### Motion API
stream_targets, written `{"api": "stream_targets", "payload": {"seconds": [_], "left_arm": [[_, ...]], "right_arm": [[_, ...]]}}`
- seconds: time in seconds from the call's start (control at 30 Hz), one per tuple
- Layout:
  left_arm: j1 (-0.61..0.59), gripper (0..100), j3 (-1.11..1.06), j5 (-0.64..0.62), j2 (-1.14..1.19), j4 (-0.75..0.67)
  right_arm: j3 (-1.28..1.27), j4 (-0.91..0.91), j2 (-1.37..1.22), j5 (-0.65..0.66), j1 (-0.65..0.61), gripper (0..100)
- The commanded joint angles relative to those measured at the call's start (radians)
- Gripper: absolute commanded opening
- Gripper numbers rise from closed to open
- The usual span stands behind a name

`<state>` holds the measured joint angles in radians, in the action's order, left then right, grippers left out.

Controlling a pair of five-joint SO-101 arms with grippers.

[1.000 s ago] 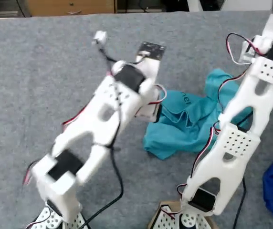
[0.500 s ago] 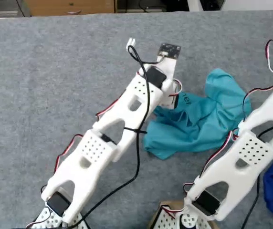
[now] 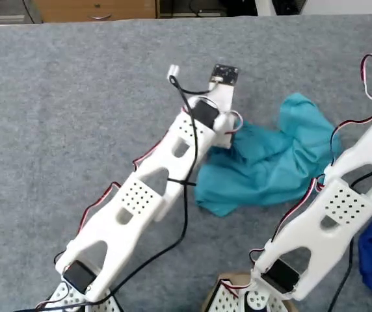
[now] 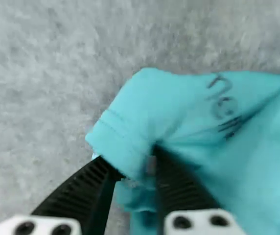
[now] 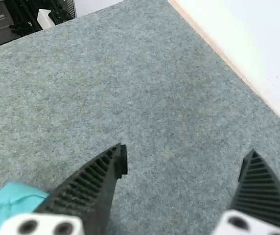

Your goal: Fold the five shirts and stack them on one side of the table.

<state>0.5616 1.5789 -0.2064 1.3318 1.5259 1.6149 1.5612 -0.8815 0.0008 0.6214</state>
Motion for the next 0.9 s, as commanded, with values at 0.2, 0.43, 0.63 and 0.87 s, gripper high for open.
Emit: {"api": "stream_targets", "payload": {"seconds": [0.2, 0.43, 0.63, 0.87], "left_arm": [[-0.207, 2, 0.091, -0.006, -0.117, 0.025], [-0.336, 2, 0.089, -0.006, -0.262, 0.028], [-0.382, 2, 0.089, -0.008, -0.294, 0.031], [-0.416, 24, 0.089, -0.212, -0.36, 0.135]], "right_arm": [[0.044, -0.005, 0.01, 0.002, 0.005, 34.9], [0.041, 0.06, 0.005, 0.009, -0.073, 34.9], [0.041, 0.094, -0.028, 0.009, -0.133, 34.9], [0.041, 0.095, -0.071, 0.011, -0.179, 34.9]]}}
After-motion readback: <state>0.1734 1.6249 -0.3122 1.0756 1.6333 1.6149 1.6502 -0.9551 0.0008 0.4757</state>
